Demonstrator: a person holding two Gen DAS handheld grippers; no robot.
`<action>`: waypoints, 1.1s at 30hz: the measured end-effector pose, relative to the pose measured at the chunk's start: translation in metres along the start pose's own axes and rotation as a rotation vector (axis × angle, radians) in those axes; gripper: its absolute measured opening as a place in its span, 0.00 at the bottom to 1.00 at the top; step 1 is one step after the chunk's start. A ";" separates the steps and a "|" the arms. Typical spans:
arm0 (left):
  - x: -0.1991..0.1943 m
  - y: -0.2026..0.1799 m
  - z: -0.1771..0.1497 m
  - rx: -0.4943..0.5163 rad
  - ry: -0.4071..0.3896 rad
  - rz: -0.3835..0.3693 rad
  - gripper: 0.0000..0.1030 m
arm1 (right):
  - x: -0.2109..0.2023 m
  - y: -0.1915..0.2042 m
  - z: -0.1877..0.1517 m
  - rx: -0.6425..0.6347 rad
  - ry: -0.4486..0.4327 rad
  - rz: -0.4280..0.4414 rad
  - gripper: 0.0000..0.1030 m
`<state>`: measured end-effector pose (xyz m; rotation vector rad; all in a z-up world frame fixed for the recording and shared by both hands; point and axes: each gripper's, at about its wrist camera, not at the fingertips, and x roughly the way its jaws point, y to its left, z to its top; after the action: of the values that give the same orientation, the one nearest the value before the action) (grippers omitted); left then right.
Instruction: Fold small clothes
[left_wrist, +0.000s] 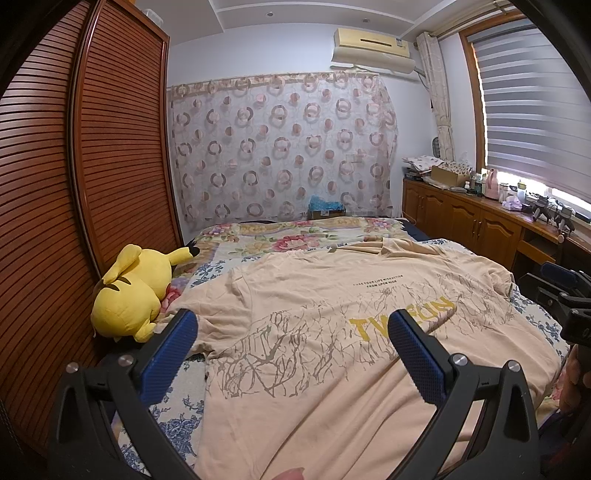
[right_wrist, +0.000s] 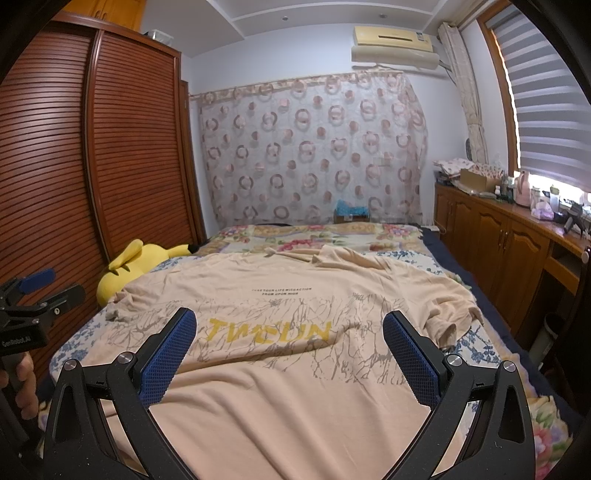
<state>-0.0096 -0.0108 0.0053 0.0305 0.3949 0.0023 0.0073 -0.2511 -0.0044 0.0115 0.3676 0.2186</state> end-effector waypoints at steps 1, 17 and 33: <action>0.001 0.000 -0.001 0.000 0.001 -0.001 1.00 | 0.000 0.000 0.000 0.000 0.000 -0.001 1.00; 0.000 -0.001 0.000 0.001 -0.002 -0.001 1.00 | 0.005 -0.005 -0.009 0.001 -0.001 0.001 1.00; 0.010 0.004 -0.007 0.001 0.031 0.010 1.00 | 0.011 -0.011 -0.026 0.006 0.013 0.016 1.00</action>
<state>-0.0032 -0.0060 -0.0046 0.0336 0.4262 0.0128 0.0105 -0.2604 -0.0331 0.0192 0.3812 0.2332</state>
